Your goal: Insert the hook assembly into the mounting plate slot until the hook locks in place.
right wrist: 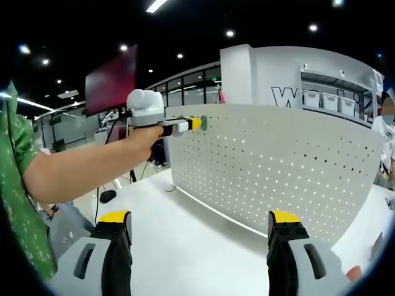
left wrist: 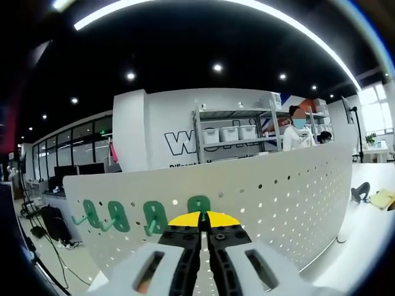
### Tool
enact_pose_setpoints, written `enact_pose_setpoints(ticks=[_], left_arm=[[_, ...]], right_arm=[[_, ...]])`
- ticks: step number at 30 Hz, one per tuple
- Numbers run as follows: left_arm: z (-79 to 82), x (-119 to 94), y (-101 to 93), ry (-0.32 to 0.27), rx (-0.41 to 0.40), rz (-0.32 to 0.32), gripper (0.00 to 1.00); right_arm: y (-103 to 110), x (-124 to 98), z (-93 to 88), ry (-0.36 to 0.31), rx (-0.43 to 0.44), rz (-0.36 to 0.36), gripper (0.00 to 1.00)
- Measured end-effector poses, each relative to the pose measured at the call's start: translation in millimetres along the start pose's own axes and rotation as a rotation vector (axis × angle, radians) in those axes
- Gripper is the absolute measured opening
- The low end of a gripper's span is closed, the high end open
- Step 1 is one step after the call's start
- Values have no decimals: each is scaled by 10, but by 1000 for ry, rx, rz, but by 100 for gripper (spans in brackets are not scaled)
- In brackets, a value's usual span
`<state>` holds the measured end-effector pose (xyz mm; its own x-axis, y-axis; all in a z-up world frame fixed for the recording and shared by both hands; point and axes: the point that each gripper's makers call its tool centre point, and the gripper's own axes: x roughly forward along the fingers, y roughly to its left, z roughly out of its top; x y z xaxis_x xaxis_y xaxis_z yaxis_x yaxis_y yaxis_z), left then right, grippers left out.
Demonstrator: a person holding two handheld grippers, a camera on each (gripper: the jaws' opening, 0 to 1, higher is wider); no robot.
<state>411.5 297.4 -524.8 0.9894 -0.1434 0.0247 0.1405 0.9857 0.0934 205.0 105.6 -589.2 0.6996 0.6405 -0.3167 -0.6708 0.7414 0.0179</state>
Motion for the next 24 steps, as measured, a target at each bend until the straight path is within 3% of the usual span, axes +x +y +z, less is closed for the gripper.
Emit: enact_pose_setpoints(ticks=[11,24], left_arm=[[-4,44,-5,-1,-1,-12,4],[-46,49,-22,6,-22,-31,16]], right_arm=[[-12,12,-11,5,1,-2,93],[-1,49,-14,12,-2,2,93]])
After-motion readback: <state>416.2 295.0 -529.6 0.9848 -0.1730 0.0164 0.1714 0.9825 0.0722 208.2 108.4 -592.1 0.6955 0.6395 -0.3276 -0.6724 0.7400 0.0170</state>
